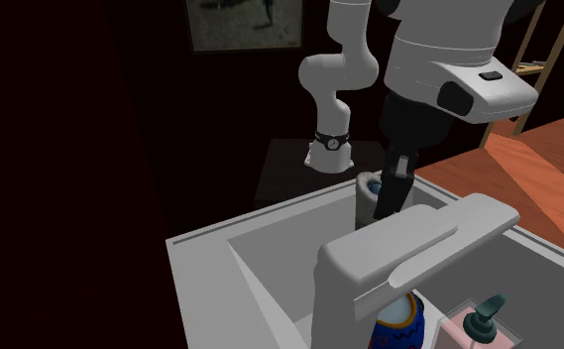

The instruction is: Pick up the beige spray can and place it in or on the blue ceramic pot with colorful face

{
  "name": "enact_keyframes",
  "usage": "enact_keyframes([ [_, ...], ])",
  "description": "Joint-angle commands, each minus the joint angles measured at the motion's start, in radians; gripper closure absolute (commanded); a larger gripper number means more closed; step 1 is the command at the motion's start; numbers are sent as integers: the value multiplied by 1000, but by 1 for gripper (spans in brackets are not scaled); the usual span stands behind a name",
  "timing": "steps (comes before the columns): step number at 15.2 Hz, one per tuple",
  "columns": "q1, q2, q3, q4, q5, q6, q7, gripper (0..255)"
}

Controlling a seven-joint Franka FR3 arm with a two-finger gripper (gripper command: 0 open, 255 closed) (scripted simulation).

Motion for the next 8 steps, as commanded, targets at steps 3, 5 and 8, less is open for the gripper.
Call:
enact_keyframes([
  [3,-5,101,5,-11,3,53,-11,255],
  [5,-4,107,6,3,7,44,-11,0],
  [8,-6,86,3,1,2,23,-15,0],
])
